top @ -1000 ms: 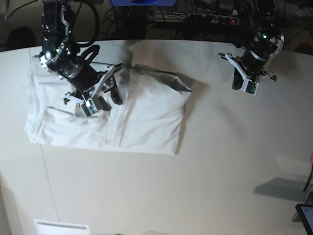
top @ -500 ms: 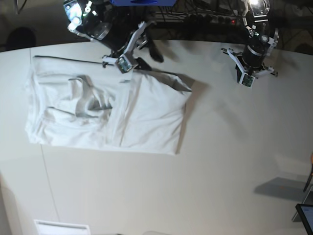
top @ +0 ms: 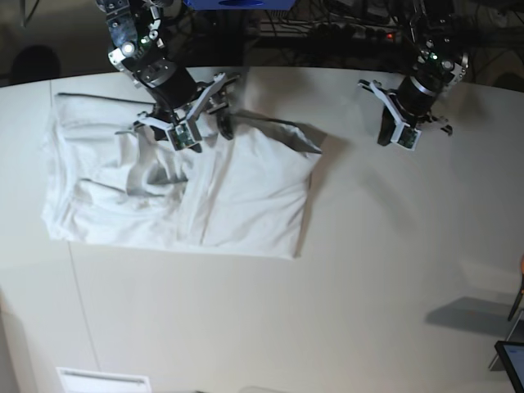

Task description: Fold the T-shirt properly

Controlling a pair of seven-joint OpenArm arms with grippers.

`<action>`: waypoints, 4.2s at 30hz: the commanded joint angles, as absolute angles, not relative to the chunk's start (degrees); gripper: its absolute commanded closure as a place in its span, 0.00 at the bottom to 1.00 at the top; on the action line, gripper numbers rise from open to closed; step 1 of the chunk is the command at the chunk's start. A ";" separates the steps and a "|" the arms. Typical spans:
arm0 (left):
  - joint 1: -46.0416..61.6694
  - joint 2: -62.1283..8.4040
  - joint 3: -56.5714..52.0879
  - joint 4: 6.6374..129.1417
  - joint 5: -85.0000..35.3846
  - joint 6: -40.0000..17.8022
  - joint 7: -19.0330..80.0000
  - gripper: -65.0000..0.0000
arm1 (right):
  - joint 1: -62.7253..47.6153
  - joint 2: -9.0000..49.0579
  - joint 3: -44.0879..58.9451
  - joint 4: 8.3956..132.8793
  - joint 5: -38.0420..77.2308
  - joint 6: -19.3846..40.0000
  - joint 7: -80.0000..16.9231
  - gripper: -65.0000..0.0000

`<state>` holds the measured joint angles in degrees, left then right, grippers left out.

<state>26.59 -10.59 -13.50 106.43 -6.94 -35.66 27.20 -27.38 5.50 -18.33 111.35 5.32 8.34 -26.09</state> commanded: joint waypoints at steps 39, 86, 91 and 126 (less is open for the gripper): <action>29.58 -11.30 -18.68 105.19 -7.08 -35.12 22.29 1.00 | -26.95 2.86 -23.69 107.30 3.65 9.10 -24.75 0.98; 26.86 -11.38 -20.62 105.54 -7.52 -35.21 22.46 1.00 | -26.24 8.04 -19.12 113.19 -4.09 9.01 -32.57 0.92; 23.16 -11.03 -18.68 105.80 -7.60 -35.30 22.55 1.00 | -26.59 7.96 -19.12 113.98 -4.09 9.01 -32.75 0.73; 9.71 -5.32 7.43 97.80 -6.99 -35.03 22.20 1.00 | -31.43 -1.63 2.86 113.45 -4.09 9.36 -24.92 0.67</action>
<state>10.20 -4.80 7.60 96.92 -6.26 -34.96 23.75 -31.27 -1.67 2.87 112.49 -4.45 9.39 -26.37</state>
